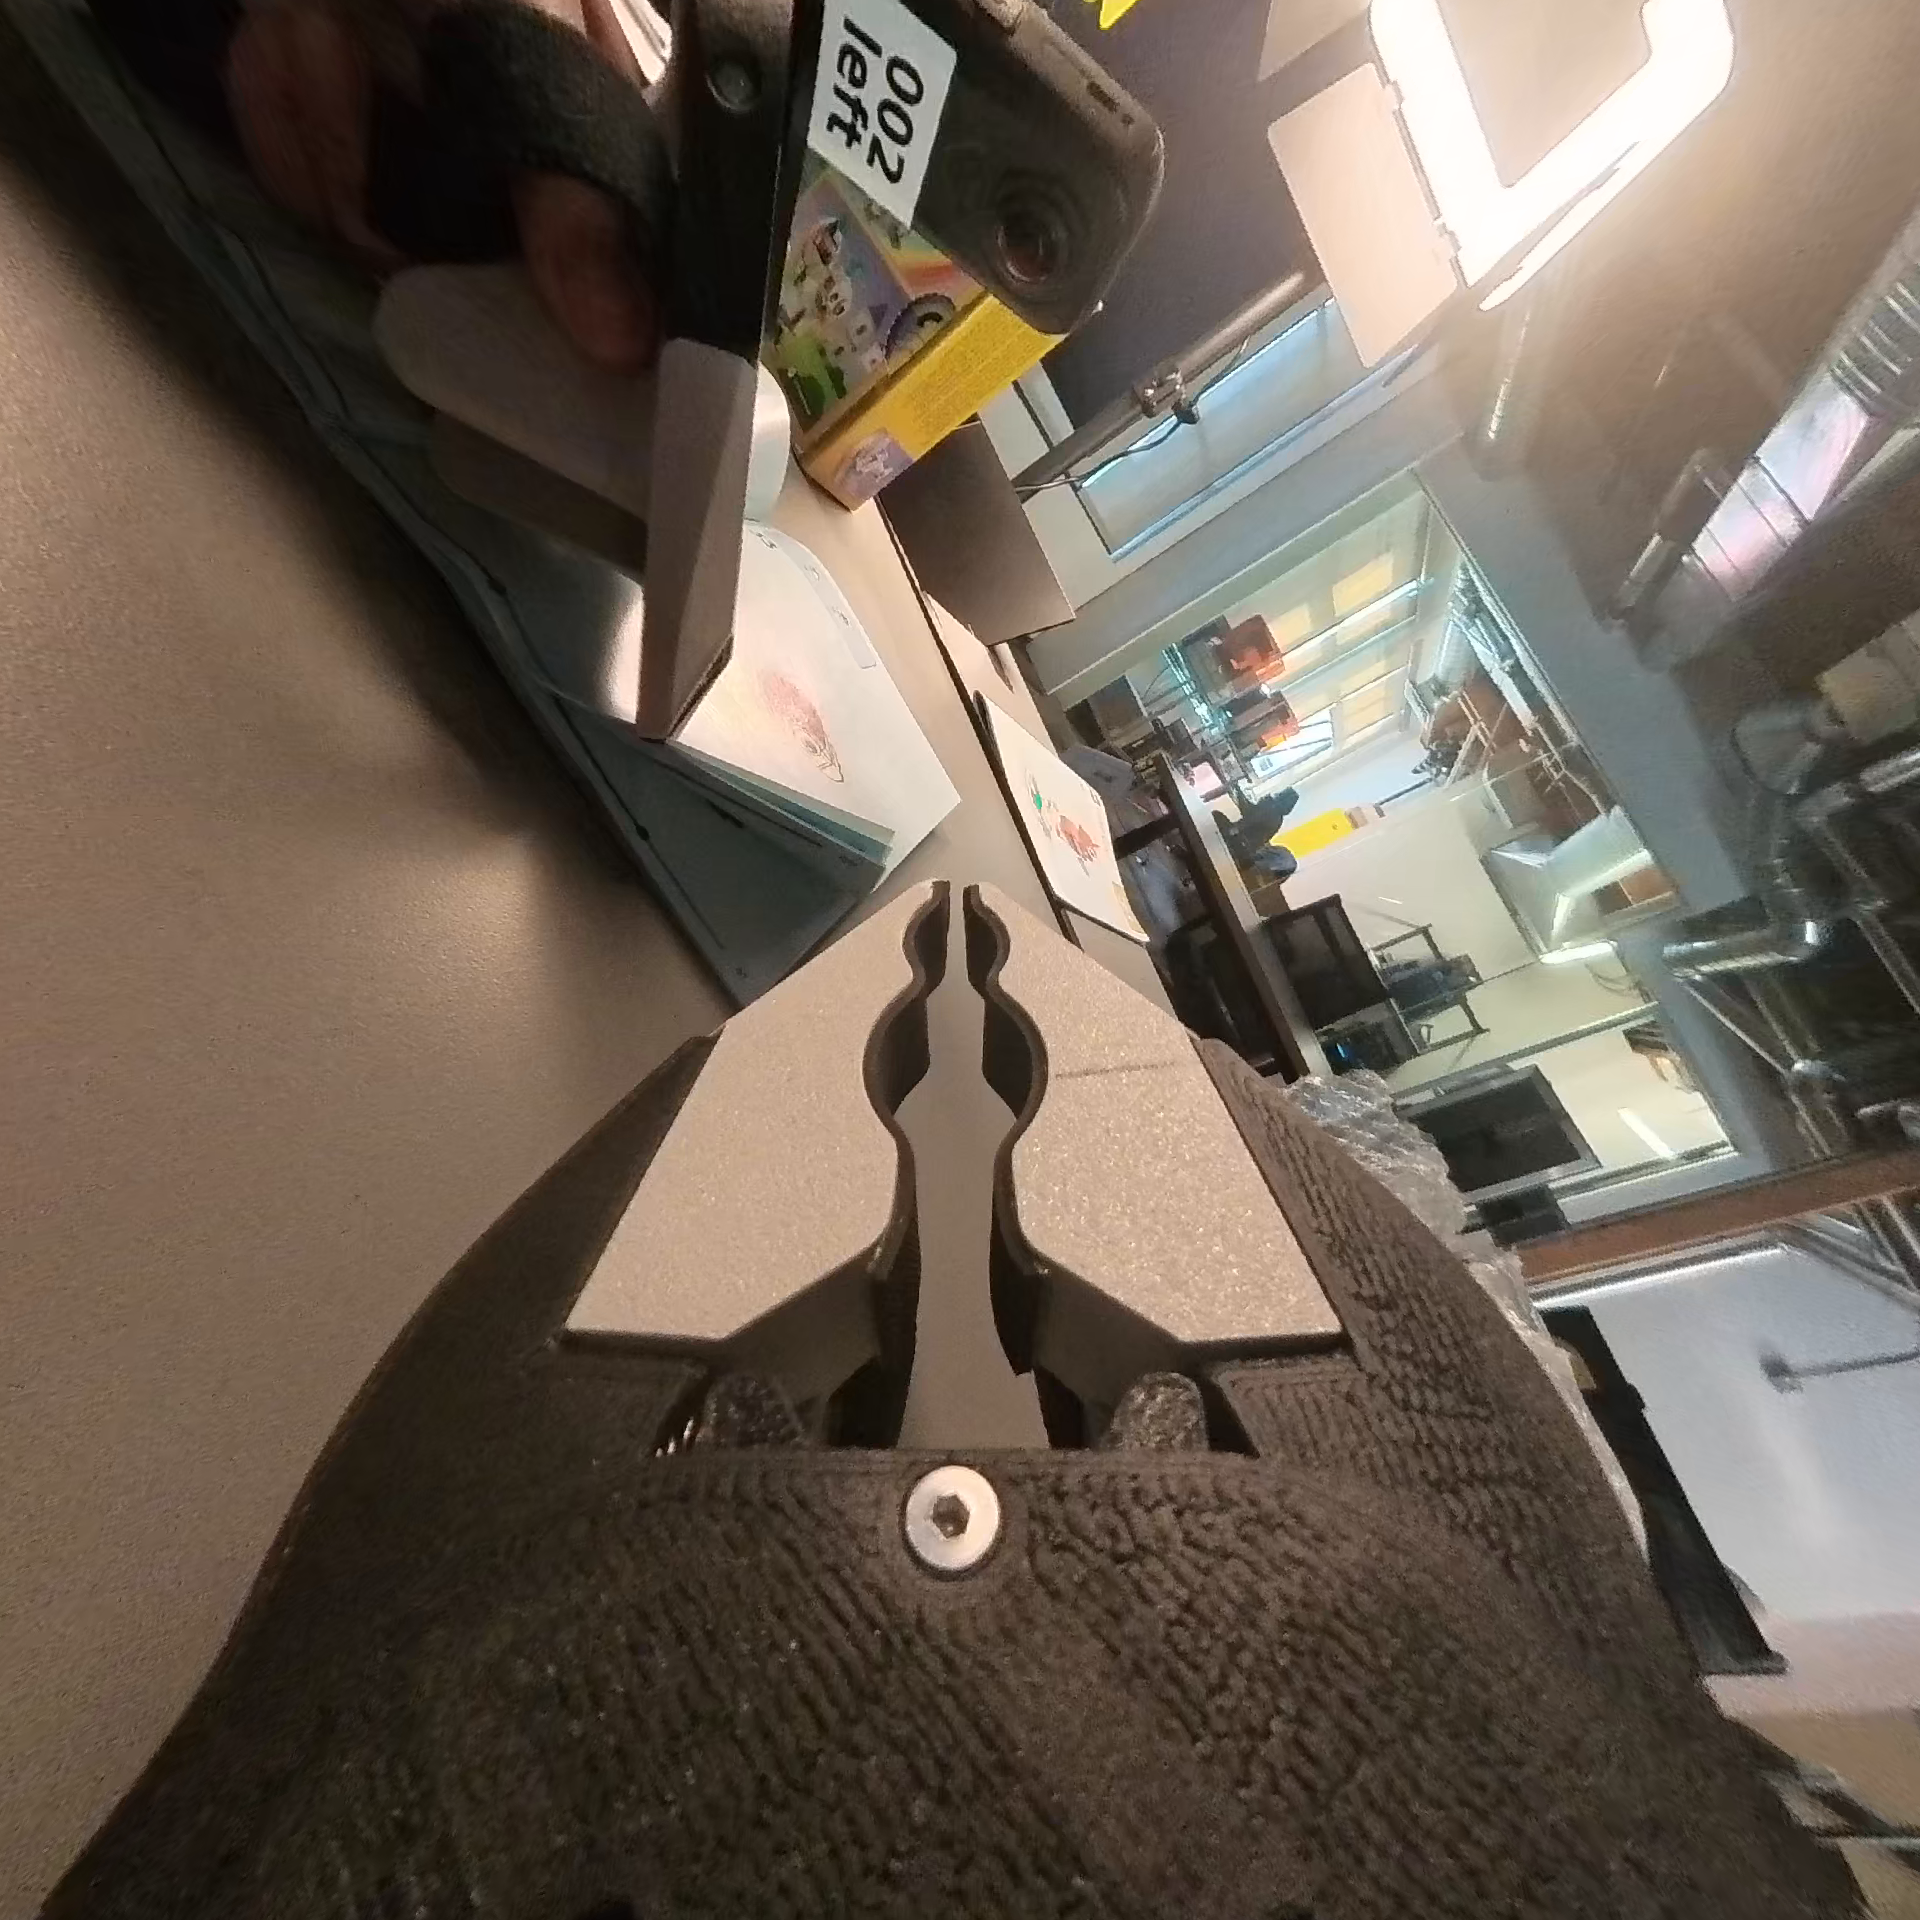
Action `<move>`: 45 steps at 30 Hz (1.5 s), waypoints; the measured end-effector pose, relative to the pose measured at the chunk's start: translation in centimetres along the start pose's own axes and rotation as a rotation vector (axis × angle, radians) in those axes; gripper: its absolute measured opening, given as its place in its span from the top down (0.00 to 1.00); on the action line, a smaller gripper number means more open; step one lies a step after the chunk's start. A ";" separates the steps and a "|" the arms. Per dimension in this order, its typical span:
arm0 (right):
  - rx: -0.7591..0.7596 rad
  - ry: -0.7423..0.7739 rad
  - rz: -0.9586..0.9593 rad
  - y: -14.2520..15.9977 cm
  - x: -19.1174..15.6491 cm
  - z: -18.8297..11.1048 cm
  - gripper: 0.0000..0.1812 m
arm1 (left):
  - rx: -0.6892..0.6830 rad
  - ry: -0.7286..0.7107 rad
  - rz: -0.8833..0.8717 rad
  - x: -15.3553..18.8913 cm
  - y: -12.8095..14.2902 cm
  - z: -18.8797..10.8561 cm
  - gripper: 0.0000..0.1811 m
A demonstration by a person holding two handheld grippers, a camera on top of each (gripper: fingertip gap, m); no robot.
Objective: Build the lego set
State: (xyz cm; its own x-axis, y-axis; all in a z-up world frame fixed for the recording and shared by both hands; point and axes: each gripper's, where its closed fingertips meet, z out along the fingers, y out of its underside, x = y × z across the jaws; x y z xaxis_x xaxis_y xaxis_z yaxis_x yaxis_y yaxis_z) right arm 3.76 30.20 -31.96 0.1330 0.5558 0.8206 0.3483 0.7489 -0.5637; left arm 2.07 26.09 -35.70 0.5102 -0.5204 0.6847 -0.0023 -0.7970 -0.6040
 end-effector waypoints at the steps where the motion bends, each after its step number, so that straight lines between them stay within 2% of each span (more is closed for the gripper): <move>1: 0.001 -0.003 -0.005 0.0 -0.1 0.0 1.00 | 0.000 0.001 0.000 0.0 0.0 0.0 1.00; 29: 0.015 -0.057 -0.043 -0.2 -1.1 0.0 0.99 | -0.001 0.059 -0.036 0.4 0.0 -0.2 1.00; 35: 0.051 -0.070 -0.011 -1.1 -1.2 -0.1 0.99 | -0.003 0.061 -0.041 0.4 0.0 -0.2 1.00; 41: -0.001 -0.156 -0.029 -0.8 -2.7 0.7 0.84 | -0.008 0.054 -0.035 0.4 0.1 -0.1 1.00; 45: -0.007 -0.165 -0.031 -0.7 -2.8 0.7 0.81 | -0.014 0.048 -0.030 0.3 0.1 -0.1 1.00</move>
State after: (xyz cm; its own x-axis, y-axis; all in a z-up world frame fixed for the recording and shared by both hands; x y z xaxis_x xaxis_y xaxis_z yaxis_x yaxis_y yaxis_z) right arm 2.44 28.34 -33.93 -0.0313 0.5849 0.8105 0.3561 0.7643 -0.5377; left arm 2.19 25.79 -35.53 0.4685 -0.5104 0.7211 0.0003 -0.8161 -0.5779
